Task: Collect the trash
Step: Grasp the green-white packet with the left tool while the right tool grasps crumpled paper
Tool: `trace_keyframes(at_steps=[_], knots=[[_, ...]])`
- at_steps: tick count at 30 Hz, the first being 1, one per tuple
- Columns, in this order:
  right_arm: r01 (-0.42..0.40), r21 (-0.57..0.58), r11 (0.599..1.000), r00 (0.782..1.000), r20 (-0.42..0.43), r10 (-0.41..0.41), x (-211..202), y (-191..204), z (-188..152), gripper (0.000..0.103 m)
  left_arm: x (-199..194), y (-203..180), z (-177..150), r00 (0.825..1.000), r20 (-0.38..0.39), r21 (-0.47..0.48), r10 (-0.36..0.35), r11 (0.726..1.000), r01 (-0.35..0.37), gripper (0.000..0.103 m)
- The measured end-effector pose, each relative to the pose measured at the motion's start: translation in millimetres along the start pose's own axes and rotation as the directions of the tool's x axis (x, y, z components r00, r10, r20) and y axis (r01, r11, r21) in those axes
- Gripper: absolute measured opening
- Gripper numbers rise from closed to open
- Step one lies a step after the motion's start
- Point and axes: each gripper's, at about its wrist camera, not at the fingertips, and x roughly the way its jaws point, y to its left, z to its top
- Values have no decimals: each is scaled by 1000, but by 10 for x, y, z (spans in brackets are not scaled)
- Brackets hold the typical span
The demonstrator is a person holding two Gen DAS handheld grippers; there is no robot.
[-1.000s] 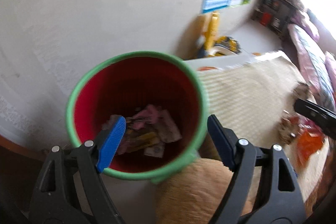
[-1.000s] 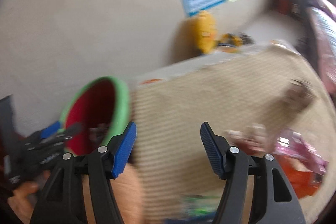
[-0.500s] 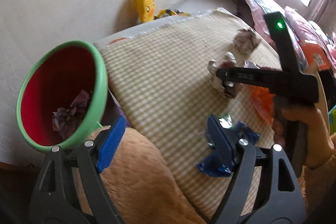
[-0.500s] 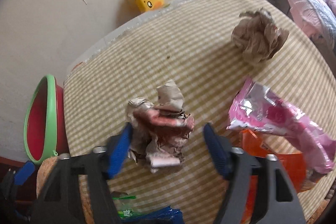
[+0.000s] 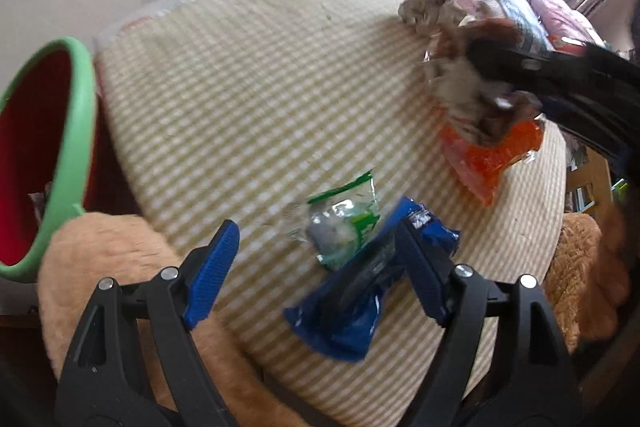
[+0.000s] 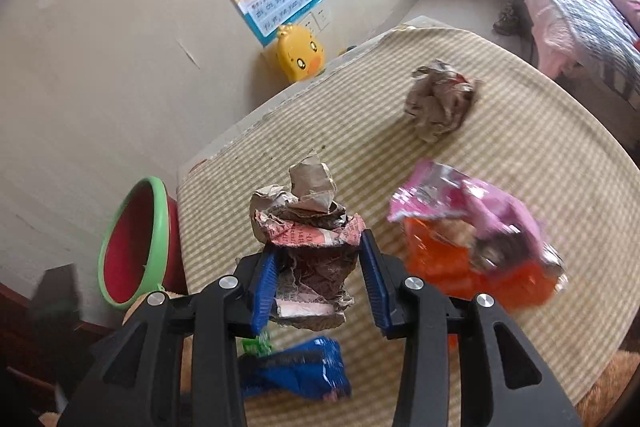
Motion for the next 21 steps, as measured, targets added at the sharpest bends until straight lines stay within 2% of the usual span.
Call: trace_keyframes(at_steps=[2, 7, 9, 15, 21], knots=[[6, 11, 1000, 1000, 5, -6, -46, -49, -34, 38, 99, -25, 10, 1000, -18, 0, 4, 1000, -4, 76], [-10, 25, 1000, 1000, 9, 10, -81, -61, -68, 38, 208, -7, 9, 998, -58, -39, -3, 999, 1, 53], [-19, 22, 1000, 1000, 14, 19, -96, -44, -70, 38, 209, 7, 1, 998, -57, -46, 3, 999, -6, 50], [-35, 3, 999, 999, 30, 35, -145, 50, -66, 38, 130, 43, -7, 999, -33, -56, 17, 998, -19, 22], [-50, -10, 999, 997, 59, 51, -246, 129, -65, 38, -160, 37, 33, 995, 60, -39, 75, 997, -73, 18]])
